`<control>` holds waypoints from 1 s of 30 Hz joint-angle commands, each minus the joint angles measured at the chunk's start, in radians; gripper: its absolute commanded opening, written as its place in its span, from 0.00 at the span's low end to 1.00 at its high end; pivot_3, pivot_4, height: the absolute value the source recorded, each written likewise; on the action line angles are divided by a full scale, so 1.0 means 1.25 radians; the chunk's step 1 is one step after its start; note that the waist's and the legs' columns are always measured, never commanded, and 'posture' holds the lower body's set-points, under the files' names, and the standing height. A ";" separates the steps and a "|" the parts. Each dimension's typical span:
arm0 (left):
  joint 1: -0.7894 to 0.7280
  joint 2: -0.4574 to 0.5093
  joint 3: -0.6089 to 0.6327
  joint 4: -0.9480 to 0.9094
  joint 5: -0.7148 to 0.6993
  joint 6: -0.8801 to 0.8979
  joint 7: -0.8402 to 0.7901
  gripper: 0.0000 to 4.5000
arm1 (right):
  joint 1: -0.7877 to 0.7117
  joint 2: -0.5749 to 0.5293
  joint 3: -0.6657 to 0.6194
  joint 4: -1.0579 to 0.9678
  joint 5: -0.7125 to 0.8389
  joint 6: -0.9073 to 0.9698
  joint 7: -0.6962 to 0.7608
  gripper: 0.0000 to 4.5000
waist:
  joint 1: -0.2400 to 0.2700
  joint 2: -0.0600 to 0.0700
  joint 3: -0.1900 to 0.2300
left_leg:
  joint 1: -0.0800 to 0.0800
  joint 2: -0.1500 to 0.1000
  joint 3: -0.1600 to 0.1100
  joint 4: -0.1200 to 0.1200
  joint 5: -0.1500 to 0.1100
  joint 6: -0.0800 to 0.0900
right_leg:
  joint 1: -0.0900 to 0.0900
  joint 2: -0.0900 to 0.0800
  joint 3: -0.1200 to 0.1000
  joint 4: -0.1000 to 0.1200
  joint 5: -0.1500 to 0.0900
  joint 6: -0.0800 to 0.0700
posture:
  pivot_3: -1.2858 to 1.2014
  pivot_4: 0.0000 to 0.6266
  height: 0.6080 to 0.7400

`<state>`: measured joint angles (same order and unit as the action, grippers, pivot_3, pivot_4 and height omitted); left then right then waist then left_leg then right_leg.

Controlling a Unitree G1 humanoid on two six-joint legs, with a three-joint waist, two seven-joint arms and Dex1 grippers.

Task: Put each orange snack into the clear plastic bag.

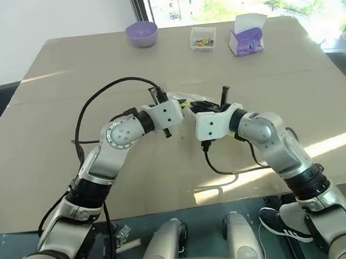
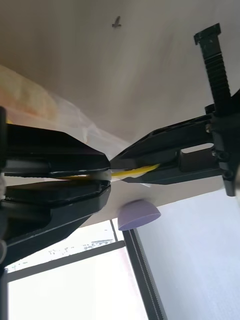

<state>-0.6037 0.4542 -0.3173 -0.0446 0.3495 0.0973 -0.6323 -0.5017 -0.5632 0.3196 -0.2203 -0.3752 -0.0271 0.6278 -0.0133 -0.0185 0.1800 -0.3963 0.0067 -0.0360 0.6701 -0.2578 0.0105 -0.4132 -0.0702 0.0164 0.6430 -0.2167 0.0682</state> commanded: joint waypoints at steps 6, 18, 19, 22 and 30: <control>0.006 0.045 0.061 0.028 -0.008 0.003 0.027 0.00 | 0.074 -0.082 -0.113 -0.024 0.009 0.022 -0.016 0.02 | 0.000 0.000 0.000 | 0.000 0.000 0.000 0.000 0.000 0.000 | 0.000 0.000 0.000 0.000 0.000 0.000 | 0.52 0.24 1.00; -0.009 0.060 0.064 0.054 -0.025 0.003 0.035 0.00 | 0.146 -0.148 -0.174 -0.007 0.014 0.017 -0.039 0.02 | 0.001 0.000 0.000 | 0.000 0.000 0.000 0.000 0.000 0.000 | 0.000 0.000 0.000 0.000 0.000 0.000 | 0.52 0.24 1.00; -0.010 0.060 0.064 0.053 -0.026 0.004 0.036 0.00 | 0.152 -0.151 -0.178 -0.005 0.014 0.017 -0.042 0.02 | 0.001 0.000 0.000 | 0.000 0.000 0.000 0.000 0.000 0.000 | 0.000 0.000 0.000 0.000 0.000 0.000 | 0.52 0.24 1.00; -0.010 0.062 0.063 0.056 -0.027 0.001 0.038 0.00 | 0.170 -0.162 -0.193 0.007 0.014 0.014 -0.054 0.02 | 0.001 0.000 0.000 | 0.000 0.000 0.000 0.000 0.000 0.000 | 0.000 0.000 0.000 0.000 0.000 0.000 | 0.52 0.24 1.00; -0.009 0.067 0.061 0.057 -0.029 -0.003 0.045 0.00 | 0.181 -0.179 -0.207 0.015 0.022 0.009 -0.061 0.02 | 0.001 0.000 0.000 | 0.000 0.000 0.000 0.000 0.000 0.000 | 0.000 0.000 0.000 0.000 0.000 0.000 | 0.52 0.24 1.00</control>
<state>-0.6039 0.5061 -0.3163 0.0232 0.3101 0.0812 -0.6060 -0.2898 -0.7530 0.1398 -0.2252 -0.3435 -0.0321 0.5697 -0.0125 -0.0186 0.1800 -0.3962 0.0067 -0.0353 0.6702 -0.2578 0.0105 -0.4131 -0.0703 0.0170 0.6431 -0.2167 0.0683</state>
